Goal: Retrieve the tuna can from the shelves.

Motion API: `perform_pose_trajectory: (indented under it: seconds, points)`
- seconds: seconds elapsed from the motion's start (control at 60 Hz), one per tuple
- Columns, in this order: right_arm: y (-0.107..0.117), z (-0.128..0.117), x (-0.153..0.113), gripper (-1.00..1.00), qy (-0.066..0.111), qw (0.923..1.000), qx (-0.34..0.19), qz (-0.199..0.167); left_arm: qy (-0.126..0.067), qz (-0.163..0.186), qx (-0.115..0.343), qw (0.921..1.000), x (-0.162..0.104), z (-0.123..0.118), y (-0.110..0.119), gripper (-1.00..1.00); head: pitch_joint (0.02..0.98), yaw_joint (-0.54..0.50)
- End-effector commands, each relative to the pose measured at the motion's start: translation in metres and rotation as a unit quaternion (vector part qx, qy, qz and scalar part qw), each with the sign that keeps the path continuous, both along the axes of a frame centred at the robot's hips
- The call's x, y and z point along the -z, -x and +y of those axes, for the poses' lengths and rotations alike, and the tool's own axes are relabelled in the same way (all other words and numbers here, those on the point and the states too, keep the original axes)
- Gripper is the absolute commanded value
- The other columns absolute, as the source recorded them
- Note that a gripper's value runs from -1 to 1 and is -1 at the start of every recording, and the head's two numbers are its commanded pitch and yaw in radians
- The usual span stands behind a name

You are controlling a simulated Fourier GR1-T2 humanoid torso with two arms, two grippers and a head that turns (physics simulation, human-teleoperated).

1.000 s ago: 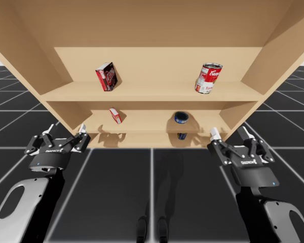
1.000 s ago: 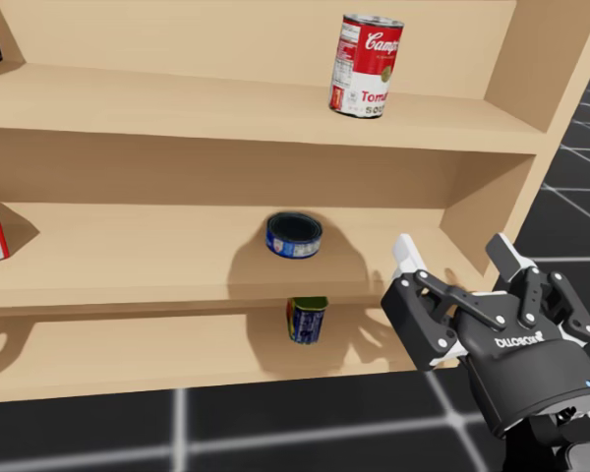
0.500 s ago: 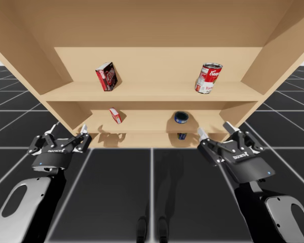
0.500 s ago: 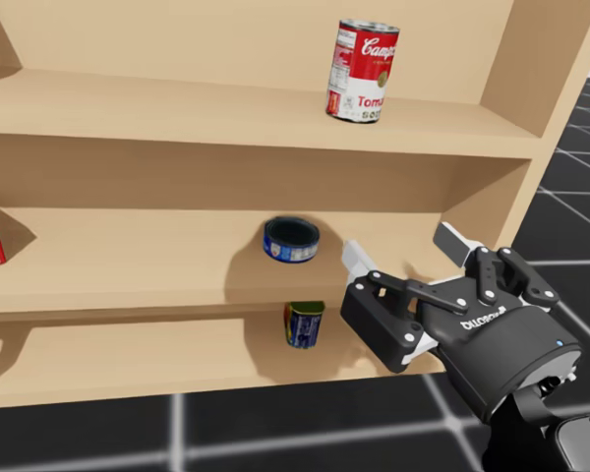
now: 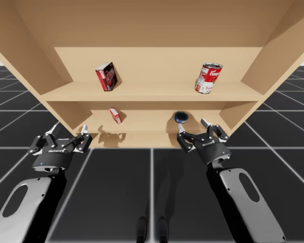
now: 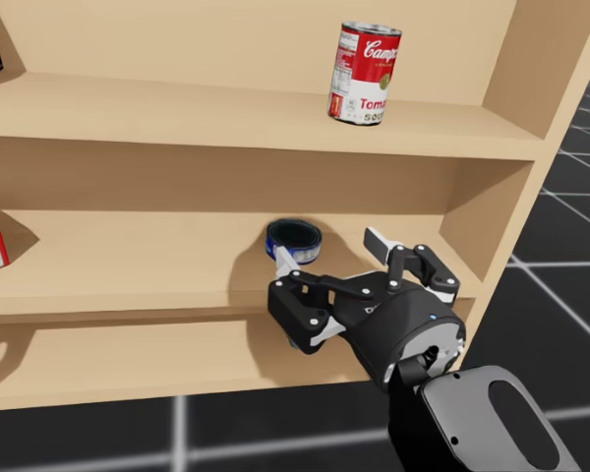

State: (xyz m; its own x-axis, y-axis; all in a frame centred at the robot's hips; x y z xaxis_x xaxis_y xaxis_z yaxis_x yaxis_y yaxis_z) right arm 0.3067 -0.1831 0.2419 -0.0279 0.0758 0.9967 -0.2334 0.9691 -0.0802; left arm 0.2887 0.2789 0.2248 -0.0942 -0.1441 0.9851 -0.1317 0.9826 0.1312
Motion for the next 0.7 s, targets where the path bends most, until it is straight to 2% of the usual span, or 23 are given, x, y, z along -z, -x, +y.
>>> perform_pose_trajectory:
  seconds: [0.017,0.067,0.117,0.217,0.4,0.45,0.5,0.55,0.7]
  points:
    - [-0.021,0.007,0.009,-1.0,0.016,0.9997,0.019,0.001,-0.001,0.0,-0.001,1.0,0.0,0.0,0.0,-1.0,0.563,-0.24]
    - [-0.029,0.009,0.012,-1.0,0.019,0.9995,0.025,0.001,-0.001,0.0,-0.001,1.0,0.0,0.0,0.0,-1.0,0.564,-0.24]
    - [-0.034,0.011,0.015,-1.0,0.03,0.9992,0.028,0.0,-0.001,0.0,-0.001,1.0,0.0,0.0,0.0,-1.0,0.564,-0.24]
    - [-0.047,0.016,0.019,-1.0,0.032,0.999,0.032,0.005,-0.002,-0.001,-0.002,1.0,0.0,0.0,0.001,-1.0,0.565,-0.23]
    - [-0.072,0.021,0.025,-1.0,0.017,0.9986,0.044,0.025,0.0,-0.001,-0.002,1.0,-0.001,0.001,0.001,-1.0,0.566,-0.22]
    - [-0.079,0.021,0.029,-1.0,0.025,0.9982,0.05,0.023,0.0,-0.001,-0.002,1.0,-0.001,0.001,0.001,-1.0,0.568,-0.22]
    - [-0.083,0.021,0.03,-1.0,0.021,0.998,0.054,0.026,0.0,-0.001,-0.002,1.0,-0.001,0.001,0.001,-1.0,0.568,-0.22]
    - [-0.087,0.021,0.033,-1.0,0.026,0.9977,0.056,0.027,0.0,-0.002,-0.003,1.0,-0.001,0.001,0.001,-1.0,0.569,-0.22]
    - [-0.102,0.022,0.04,-1.0,0.026,0.997,0.06,0.043,-0.002,-0.002,-0.003,1.0,-0.001,0.001,0.001,-1.0,0.567,-0.21]
